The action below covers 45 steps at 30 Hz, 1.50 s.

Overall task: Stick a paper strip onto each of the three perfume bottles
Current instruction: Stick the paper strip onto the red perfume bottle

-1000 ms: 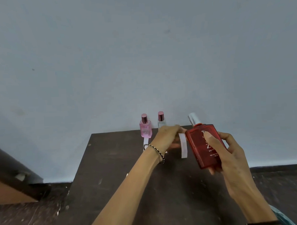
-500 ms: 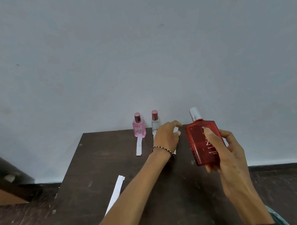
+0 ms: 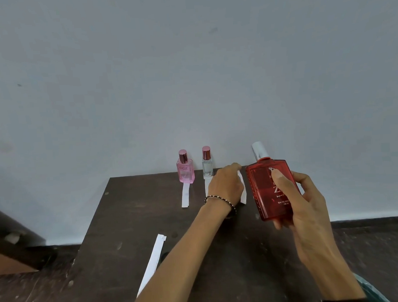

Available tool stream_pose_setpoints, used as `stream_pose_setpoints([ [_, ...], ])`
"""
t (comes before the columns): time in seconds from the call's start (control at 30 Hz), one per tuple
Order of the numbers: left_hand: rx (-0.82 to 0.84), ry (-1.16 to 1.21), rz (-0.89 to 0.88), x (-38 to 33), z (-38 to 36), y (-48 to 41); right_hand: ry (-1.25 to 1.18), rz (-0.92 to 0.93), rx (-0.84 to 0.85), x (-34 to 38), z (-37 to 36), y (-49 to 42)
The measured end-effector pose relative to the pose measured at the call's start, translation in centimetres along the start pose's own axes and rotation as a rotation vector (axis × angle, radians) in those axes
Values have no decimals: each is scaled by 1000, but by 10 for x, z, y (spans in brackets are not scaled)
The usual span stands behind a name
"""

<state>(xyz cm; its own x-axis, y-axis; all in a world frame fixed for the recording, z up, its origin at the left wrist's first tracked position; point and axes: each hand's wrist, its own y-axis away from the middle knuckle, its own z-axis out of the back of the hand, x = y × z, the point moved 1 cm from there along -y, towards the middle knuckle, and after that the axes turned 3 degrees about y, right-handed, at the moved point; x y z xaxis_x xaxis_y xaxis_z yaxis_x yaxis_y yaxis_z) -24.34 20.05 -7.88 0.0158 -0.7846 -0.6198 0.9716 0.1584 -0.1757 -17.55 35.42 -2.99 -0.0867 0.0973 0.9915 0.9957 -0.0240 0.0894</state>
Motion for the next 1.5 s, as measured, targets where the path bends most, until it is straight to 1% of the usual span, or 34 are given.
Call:
stream_pose_setpoints([
  [0.13,22,-77,-63,-1,-3,-2,-15,3,14,0,0,0],
  [0.23,-8,-128,-118,4,-8,-1,-20,5,17,0,0,0],
  [0.6,23,-101,-144,13,-6,9,-21,16,4,-1,0,-2],
  [0.83,-70,-75,-213,23,-12,20,-32,31,-8,-1,4,-2],
  [0.93,-73,-76,-261,22,-10,25,-48,28,-14,-3,3,-2],
  [1.1,-80,-70,-292,22,-5,29,-52,9,-15,-6,2,-7],
  [1.27,-76,-78,-274,23,-5,31,-43,-7,-25,-10,-1,-13],
  [1.4,-35,-40,-232,24,-3,31,8,20,-37,-16,-7,-18],
  [1.5,-10,-9,-204,25,1,30,68,61,-10,-16,-12,-28],
])
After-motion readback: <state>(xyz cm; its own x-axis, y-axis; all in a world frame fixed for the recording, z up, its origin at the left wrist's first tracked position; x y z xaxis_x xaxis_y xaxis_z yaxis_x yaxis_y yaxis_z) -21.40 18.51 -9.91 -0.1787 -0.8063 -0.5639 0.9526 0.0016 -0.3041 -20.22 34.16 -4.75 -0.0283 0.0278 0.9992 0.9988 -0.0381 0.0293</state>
